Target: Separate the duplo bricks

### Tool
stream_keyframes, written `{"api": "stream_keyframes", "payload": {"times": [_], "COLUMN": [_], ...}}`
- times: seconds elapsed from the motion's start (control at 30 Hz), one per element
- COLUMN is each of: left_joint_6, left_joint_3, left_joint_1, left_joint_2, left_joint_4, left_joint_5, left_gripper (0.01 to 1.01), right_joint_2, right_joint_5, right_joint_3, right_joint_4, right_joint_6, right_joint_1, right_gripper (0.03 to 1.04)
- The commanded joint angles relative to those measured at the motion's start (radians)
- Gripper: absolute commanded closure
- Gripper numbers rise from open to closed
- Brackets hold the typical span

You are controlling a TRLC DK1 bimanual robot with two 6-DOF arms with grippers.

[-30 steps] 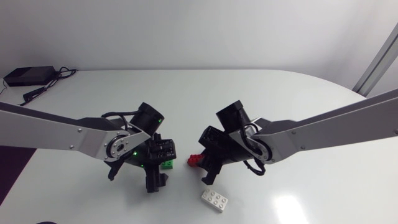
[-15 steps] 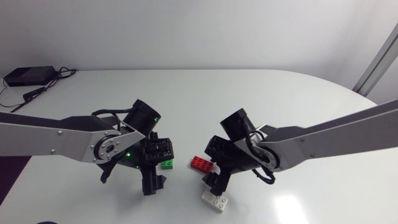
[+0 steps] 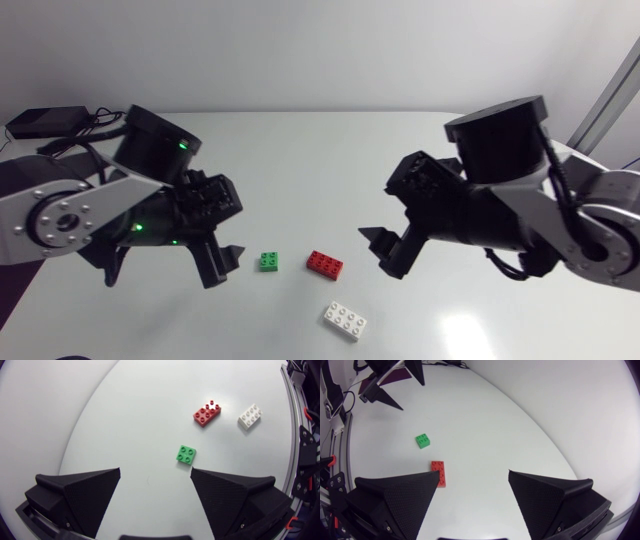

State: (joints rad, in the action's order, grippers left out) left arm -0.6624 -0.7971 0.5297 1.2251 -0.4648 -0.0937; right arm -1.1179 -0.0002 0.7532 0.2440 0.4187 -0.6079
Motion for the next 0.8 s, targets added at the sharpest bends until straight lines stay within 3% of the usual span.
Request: {"api": "stream_keyframes", "payload": {"times": [0.0,0.27,0.53,0.77], "left_joint_6": [0.066,0.135,0.178,0.218], "left_joint_3": [-0.036,-0.036,-0.057,-0.056], "left_joint_1": [-0.040,-0.019,-0.023,-0.060], "left_joint_2": [-0.067,-0.319,-0.501,-0.648], "left_joint_4": [-0.029,-0.104,-0.225,-0.304], "left_joint_5": [-0.014,-0.144,-0.202,-0.232], "left_gripper": [0.046,0.046,0.046,0.043], "right_joint_2": [0.073,0.326,0.503,0.635], "right_joint_5": [0.046,0.232,0.471,0.532], "right_joint_3": [-0.009,0.051,0.041,0.028], "right_joint_4": [0.051,0.241,0.299,0.347], "right_joint_6": [-0.018,-0.075,-0.112,-0.115], "right_joint_1": [0.027,0.042,0.034,0.077], "right_gripper": [0.07,0.07,0.07,0.07]}}
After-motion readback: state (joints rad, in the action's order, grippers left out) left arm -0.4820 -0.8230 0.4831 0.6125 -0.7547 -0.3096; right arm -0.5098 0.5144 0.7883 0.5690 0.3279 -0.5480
